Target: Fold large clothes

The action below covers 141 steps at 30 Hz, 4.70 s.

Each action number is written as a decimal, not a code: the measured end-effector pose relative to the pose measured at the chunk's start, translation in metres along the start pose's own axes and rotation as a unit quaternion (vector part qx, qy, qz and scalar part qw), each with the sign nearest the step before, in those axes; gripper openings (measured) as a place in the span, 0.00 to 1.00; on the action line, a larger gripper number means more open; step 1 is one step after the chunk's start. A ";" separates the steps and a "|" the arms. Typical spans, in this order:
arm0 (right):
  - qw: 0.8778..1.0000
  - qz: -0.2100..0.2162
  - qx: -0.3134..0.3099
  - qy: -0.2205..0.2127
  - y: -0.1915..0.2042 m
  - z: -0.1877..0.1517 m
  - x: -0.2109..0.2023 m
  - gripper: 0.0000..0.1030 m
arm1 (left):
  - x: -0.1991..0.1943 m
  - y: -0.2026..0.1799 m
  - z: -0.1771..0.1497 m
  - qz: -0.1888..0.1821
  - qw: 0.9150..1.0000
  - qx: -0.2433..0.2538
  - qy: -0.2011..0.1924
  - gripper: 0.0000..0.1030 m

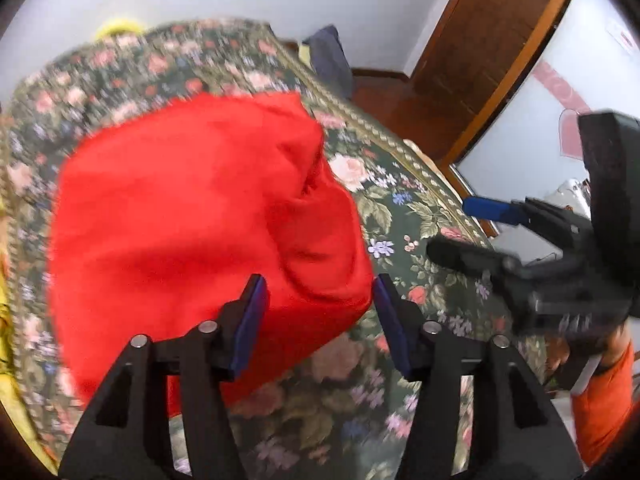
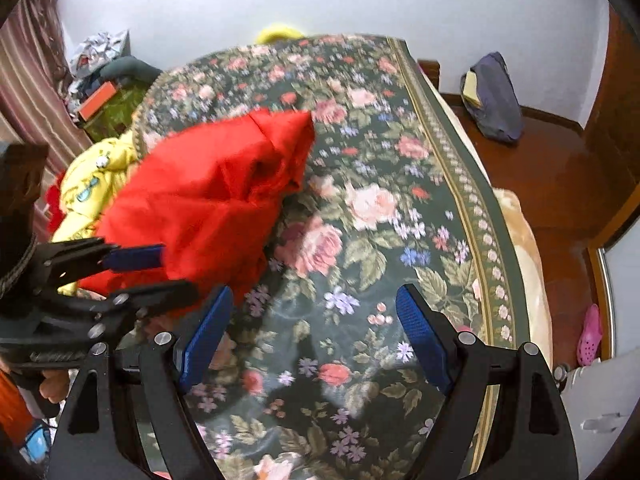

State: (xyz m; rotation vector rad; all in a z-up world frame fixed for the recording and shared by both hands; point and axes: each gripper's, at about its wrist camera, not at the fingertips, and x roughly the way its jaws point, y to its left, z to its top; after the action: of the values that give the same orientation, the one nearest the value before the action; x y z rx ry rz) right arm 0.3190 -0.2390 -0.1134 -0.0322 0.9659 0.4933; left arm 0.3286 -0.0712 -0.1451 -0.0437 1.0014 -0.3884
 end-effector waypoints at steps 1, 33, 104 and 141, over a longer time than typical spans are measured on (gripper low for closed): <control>1.000 0.004 -0.003 -0.004 0.005 0.002 -0.003 0.79 | -0.006 0.005 0.000 0.009 1.000 -0.001 -0.009 0.57; 0.998 -0.053 -0.020 0.024 -0.005 -0.012 0.022 0.79 | -0.041 0.129 -0.103 0.183 0.981 -0.064 0.002 0.77; 0.973 0.209 -0.015 0.093 0.221 0.127 0.242 0.22 | -0.032 0.400 -0.021 -0.004 0.949 -0.302 -0.090 0.32; 0.985 0.048 -0.163 -0.026 0.238 0.036 0.056 0.56 | -0.147 0.271 -0.145 0.221 0.955 -0.188 -0.067 0.70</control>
State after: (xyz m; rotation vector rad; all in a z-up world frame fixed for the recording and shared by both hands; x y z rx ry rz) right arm 0.2741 0.0028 -0.0919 -0.2662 0.8304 0.7346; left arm 0.2197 0.2514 -0.1620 -0.1834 0.9077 0.2170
